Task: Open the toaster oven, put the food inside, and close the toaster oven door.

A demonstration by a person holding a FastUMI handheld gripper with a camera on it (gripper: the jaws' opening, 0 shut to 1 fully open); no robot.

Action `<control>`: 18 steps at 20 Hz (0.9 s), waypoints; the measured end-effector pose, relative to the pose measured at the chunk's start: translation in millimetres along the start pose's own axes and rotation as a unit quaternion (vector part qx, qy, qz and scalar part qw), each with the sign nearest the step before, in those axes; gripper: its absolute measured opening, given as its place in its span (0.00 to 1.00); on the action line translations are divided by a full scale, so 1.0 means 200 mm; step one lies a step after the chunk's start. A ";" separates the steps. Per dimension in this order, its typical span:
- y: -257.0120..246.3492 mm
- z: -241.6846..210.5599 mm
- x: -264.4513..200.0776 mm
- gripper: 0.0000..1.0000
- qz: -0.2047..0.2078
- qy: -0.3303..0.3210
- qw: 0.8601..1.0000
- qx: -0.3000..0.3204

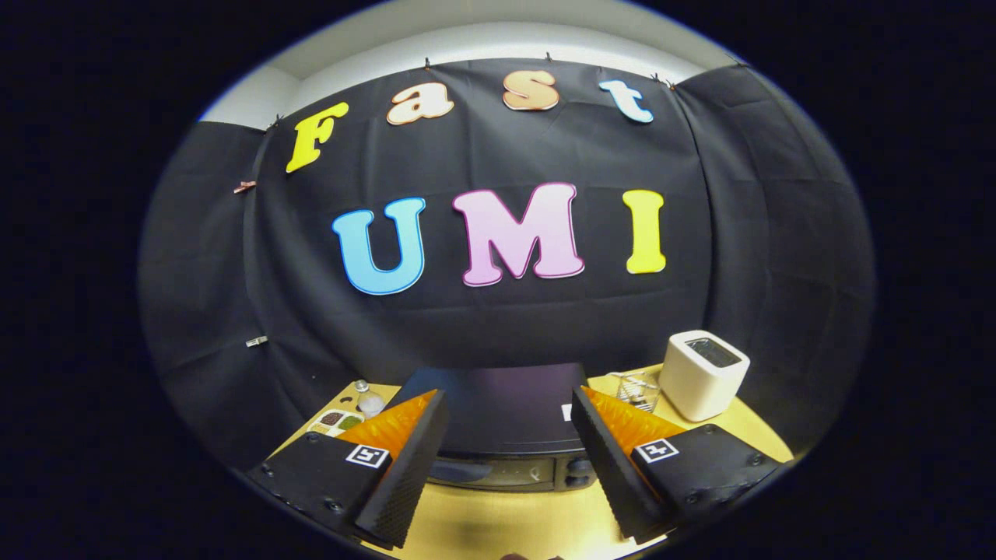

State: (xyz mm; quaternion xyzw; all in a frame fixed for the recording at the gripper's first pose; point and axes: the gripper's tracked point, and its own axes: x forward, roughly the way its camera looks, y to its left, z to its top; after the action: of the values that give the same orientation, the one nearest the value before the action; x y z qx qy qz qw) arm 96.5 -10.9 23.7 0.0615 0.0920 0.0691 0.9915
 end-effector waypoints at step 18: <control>-0.27 0.06 -0.28 0.98 -0.031 -0.010 0.999 -0.019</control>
State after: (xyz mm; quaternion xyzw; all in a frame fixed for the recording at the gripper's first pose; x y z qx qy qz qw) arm 51.8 -72.8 37.9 0.0405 0.0827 0.0398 0.9950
